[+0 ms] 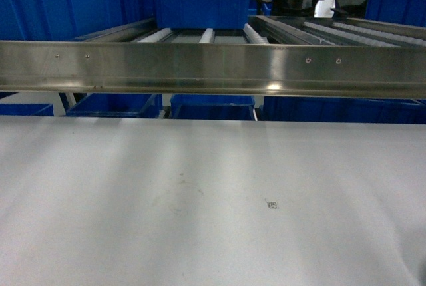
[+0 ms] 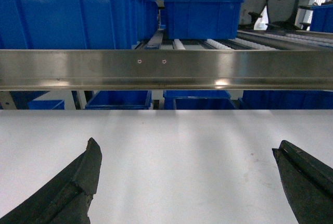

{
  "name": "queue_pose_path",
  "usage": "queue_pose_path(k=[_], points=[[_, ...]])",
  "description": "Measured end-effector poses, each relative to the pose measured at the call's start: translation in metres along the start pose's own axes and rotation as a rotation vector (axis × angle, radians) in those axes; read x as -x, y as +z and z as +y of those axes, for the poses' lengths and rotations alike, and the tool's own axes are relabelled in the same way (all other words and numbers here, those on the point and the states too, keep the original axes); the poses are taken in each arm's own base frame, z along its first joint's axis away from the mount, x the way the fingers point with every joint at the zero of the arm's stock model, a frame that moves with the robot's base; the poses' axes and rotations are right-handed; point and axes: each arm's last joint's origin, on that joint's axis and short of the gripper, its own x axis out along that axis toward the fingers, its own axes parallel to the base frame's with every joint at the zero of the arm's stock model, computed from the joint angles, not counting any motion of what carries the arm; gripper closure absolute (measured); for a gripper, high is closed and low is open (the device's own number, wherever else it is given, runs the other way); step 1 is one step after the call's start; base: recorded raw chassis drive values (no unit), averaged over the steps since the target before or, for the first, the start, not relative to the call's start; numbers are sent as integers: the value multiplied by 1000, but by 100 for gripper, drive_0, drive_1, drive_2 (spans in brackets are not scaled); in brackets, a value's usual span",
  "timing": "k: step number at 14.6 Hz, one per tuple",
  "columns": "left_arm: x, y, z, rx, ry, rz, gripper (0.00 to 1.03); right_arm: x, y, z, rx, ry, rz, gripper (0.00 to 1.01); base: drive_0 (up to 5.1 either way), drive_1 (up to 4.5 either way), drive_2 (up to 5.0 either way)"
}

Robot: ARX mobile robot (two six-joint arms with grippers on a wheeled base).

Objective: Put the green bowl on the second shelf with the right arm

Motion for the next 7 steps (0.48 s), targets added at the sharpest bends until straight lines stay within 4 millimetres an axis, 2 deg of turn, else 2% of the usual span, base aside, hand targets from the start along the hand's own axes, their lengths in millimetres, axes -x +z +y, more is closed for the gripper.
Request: queue_pose_path(k=[7], points=[[0, 0, 0, 0, 0, 0, 5, 0, 0, 0, 0, 0, 0, 3, 0, 0, 0]])
